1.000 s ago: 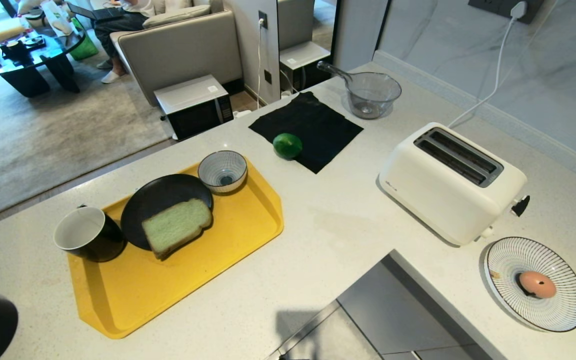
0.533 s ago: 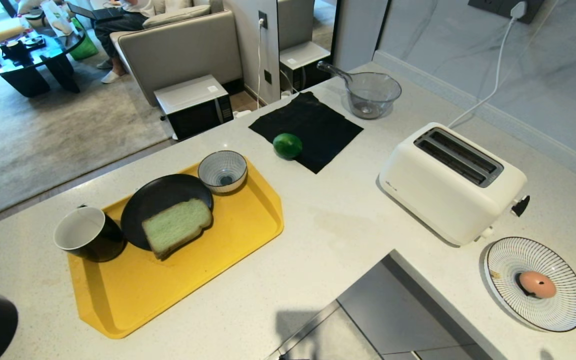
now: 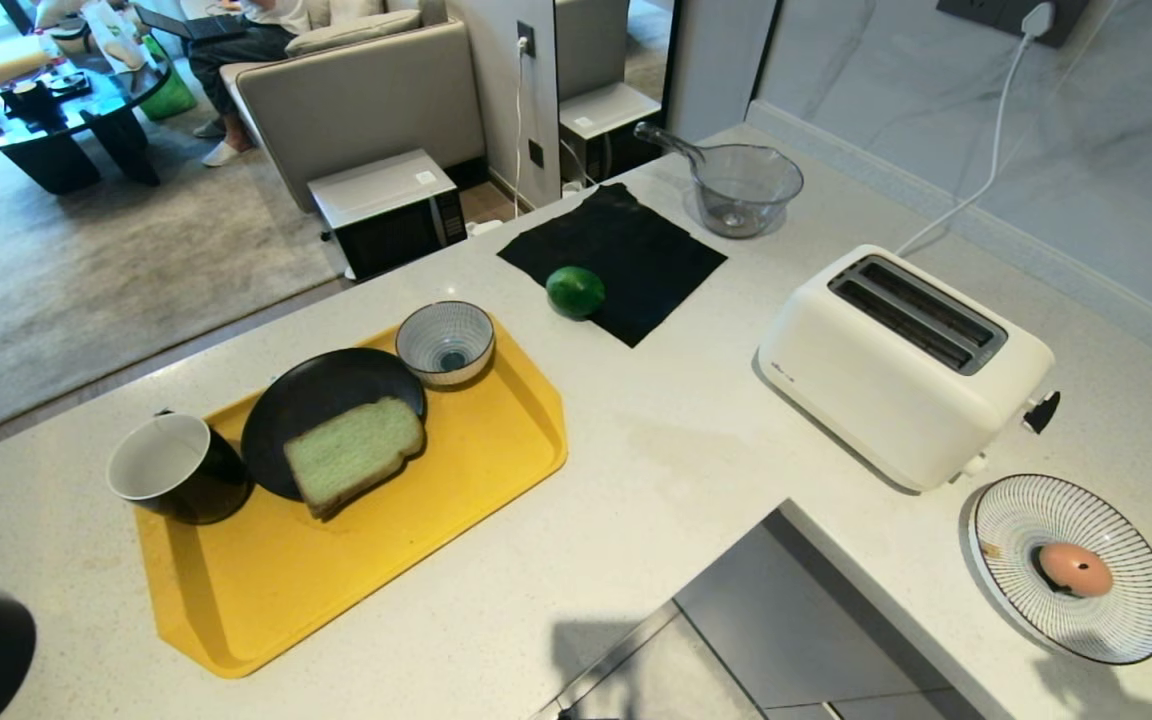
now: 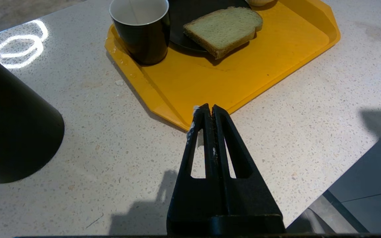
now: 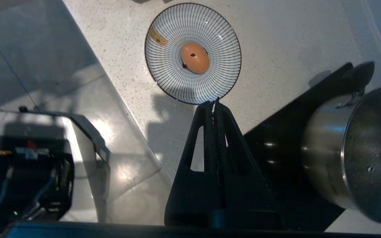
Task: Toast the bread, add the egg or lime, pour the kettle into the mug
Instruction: Pick up the egg
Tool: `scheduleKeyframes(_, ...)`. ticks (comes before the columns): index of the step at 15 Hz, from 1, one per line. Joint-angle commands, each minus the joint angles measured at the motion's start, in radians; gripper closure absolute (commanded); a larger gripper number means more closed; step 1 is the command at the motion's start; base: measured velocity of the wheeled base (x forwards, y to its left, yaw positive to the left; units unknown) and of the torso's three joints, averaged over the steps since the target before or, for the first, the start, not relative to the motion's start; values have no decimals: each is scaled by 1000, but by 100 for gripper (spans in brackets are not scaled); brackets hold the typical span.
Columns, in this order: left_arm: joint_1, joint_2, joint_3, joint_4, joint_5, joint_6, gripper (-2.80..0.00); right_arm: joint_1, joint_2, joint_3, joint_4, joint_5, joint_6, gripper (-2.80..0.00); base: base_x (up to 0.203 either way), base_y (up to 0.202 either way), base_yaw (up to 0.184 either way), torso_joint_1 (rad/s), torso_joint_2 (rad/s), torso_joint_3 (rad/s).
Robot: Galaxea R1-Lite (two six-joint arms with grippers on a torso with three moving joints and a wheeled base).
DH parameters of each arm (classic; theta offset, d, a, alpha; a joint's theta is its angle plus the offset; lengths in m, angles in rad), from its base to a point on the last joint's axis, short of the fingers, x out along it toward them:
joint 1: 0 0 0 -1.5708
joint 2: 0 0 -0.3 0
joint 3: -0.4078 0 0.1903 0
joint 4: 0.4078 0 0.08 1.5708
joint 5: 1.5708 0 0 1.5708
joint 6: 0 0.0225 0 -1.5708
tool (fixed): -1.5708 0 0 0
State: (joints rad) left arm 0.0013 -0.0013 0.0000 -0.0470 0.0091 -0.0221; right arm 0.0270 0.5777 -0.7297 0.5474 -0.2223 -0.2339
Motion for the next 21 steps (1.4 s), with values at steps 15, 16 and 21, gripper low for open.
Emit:
scheduleKeyframes(15,0,-2,17,-1,0,1,0,-351,578,-132,-96,130,-441,-280,0,0,0,0,0,0)
scheduleKeyframes(16,0,-2,17,-1,0,-1,0,-398,591,-124,-94,141,-469,-280,0,0,0,0,0,0)
scheduleKeyframes(21,0,-2,17,-1,0,0,0,-591,734,-124,-101,478,-727,-280,0,0,0,0,0,0)
